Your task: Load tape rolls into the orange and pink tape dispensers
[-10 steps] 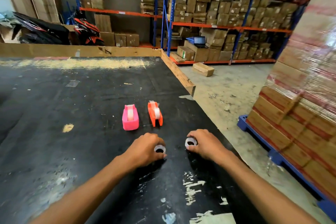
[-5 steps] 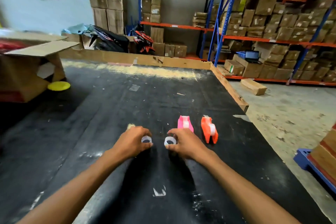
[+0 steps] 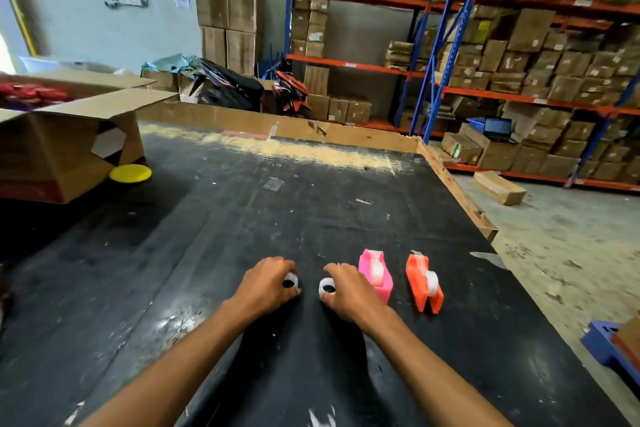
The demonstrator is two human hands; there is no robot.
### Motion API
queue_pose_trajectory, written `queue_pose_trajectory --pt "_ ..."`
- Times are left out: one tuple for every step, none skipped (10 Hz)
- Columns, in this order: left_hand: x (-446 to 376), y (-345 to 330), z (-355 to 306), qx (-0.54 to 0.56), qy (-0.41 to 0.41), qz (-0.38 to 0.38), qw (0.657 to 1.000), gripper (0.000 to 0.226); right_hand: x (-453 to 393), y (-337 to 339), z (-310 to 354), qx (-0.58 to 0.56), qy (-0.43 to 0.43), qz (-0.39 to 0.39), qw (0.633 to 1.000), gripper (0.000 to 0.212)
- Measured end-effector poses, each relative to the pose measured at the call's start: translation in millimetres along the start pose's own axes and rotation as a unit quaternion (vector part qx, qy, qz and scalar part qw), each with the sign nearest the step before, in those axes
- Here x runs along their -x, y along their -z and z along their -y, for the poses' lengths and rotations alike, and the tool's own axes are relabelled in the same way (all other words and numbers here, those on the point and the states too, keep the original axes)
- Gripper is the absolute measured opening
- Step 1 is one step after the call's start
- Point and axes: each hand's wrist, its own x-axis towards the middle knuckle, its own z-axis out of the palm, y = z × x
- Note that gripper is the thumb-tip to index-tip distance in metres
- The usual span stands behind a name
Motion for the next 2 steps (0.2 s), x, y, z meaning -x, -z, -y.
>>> queue_pose_trajectory --pt "-0.2 2.8 0.0 0.013 0.014 -0.007 1.000 0.053 7.2 5.5 3.4 0.003 -0.006 0.014 1.000 0.035" --pt "7.6 -3.5 5.3 0.039 0.026 -0.007 0.999 0.072 22.6 9.3 0.6 0.009 0.010 -0.002 1.000 0.039"
